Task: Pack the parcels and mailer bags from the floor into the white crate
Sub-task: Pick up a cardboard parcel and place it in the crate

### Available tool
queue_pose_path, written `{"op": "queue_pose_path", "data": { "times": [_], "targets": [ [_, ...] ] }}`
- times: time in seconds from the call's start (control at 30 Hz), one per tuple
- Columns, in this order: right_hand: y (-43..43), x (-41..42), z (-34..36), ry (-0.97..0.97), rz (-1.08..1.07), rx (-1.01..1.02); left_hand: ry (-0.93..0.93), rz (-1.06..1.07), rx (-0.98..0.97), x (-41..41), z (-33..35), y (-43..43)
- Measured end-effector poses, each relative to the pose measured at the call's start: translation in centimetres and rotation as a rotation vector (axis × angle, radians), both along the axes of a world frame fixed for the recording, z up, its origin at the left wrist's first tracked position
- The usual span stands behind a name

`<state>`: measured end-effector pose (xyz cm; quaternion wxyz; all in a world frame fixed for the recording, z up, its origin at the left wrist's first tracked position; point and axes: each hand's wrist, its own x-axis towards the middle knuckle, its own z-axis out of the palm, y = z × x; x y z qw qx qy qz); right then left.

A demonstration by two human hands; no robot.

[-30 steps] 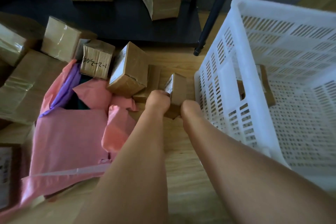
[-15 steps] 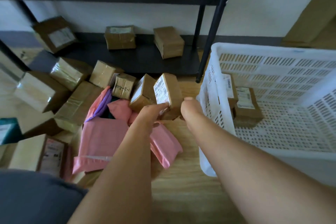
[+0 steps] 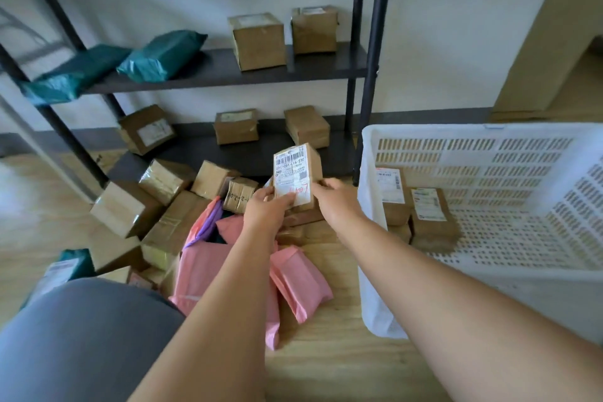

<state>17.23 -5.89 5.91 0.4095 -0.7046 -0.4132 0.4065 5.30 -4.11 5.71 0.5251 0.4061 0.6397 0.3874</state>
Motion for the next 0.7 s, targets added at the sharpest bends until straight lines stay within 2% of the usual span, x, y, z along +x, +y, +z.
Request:
{"op": "queue_pose_path", "data": {
  "times": [0.1, 0.2, 0.37, 0.7],
  "targets": [
    [-0.5, 2.0, 1.8, -0.016, 0.032, 0.064, 0.093, -0.003, 0.133, 1.6, 1.2, 0.1],
    [-0.8, 4.6, 3.0, -0.039, 0.022, 0.105, 0.04, -0.007, 0.21, 4.1, 2.1, -0.6],
    [-0.8, 10.2, 4.2, -0.056, -0.061, 0.1, 0.075, -0.092, 0.3, 8.9, 3.0, -1.2],
    [-1.1, 21.1, 2.5, -0.07, -0.111, 0.05, 0.219, -0.284, 0.281, 18.7, 1.5, -0.7]
  ]
}}
